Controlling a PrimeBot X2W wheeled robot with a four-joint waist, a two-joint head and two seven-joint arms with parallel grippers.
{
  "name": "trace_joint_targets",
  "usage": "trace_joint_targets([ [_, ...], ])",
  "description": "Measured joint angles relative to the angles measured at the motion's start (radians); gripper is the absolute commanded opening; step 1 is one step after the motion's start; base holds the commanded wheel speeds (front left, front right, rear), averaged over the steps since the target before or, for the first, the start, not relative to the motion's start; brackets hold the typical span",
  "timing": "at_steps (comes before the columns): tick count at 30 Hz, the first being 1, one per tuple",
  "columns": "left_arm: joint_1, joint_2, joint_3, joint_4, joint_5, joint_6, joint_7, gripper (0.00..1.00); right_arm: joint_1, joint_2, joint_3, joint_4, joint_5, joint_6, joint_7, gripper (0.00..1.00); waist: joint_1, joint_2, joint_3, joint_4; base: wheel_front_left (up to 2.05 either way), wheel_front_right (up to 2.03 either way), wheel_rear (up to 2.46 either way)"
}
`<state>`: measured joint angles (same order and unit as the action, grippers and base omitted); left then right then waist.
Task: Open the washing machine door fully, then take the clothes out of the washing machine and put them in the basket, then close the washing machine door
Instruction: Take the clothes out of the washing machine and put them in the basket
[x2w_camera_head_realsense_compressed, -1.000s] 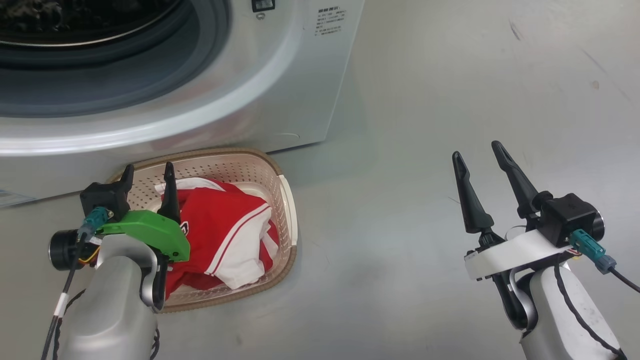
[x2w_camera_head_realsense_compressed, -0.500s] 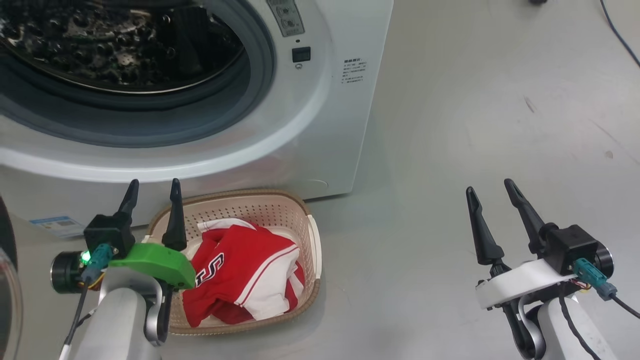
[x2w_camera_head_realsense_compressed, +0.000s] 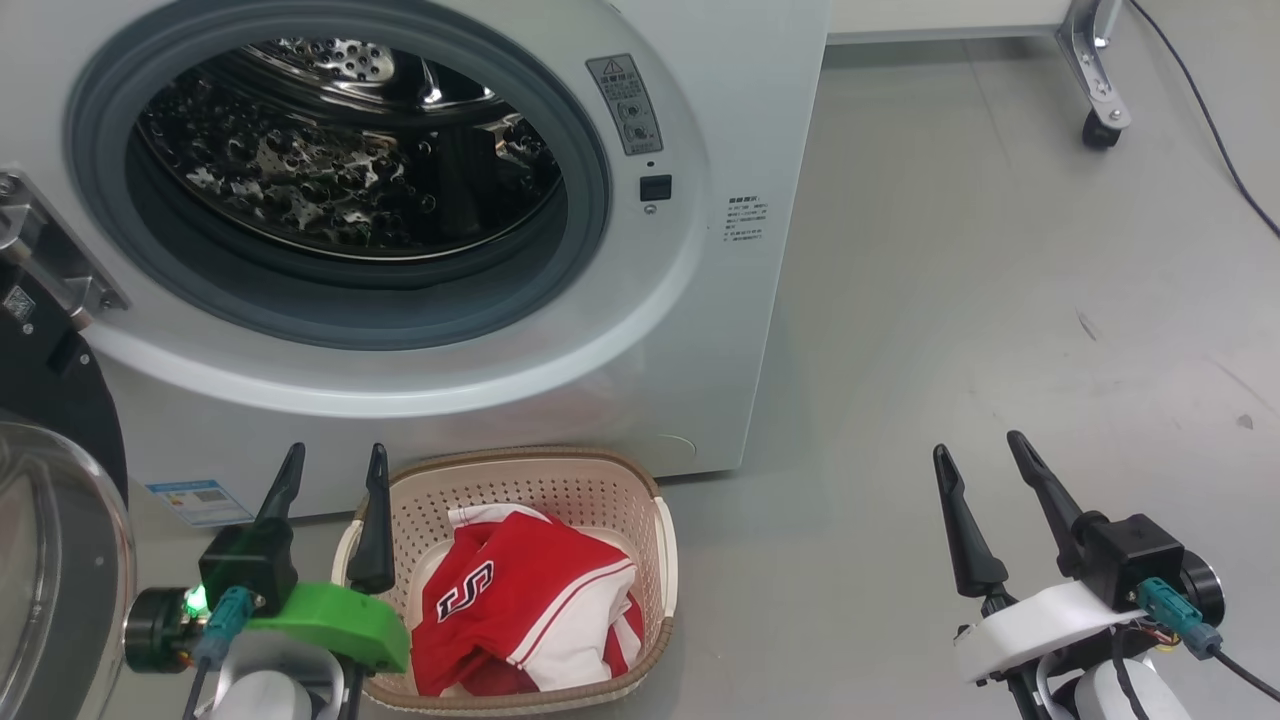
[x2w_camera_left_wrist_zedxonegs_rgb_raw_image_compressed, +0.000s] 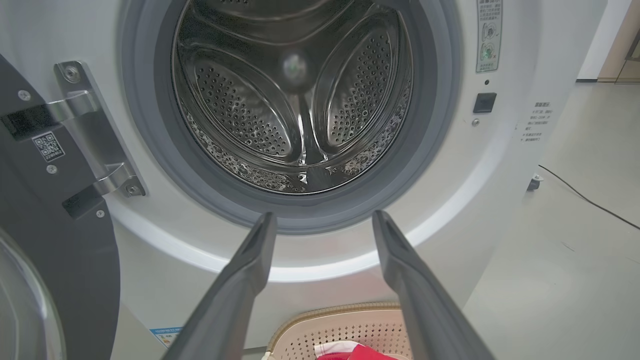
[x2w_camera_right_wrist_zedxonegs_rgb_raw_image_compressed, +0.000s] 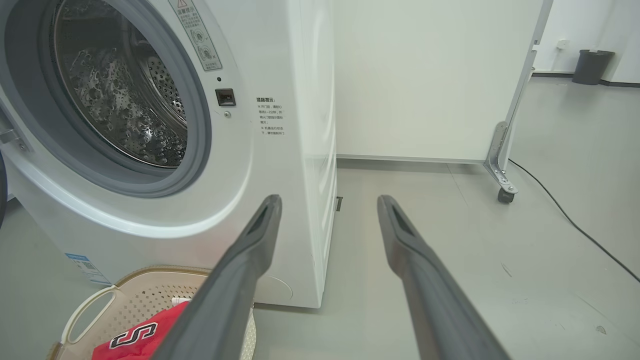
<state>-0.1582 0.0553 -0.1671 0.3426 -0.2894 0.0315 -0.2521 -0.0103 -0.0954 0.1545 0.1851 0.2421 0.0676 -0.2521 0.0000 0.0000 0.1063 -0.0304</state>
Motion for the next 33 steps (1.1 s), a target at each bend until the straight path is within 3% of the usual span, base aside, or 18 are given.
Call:
trace_joint_targets([
  [15, 0.128, 0.010, -0.019, -0.097, 0.018, 0.017, 0.000, 1.00, 0.068, 0.007, 0.008, -0.013, 0.000, -0.019, 0.000, 1.00, 0.0000, 0.0000, -0.073, 0.014, 0.00, 0.00, 0.00],
  [33, 0.183, 0.027, -0.030, -0.196, 0.036, 0.034, 0.037, 1.00, 0.084, 0.011, 0.013, -0.043, 0.001, -0.035, 0.006, 1.00, 0.0000, 0.0000, -0.080, 0.006, 0.00, 0.00, 0.00],
])
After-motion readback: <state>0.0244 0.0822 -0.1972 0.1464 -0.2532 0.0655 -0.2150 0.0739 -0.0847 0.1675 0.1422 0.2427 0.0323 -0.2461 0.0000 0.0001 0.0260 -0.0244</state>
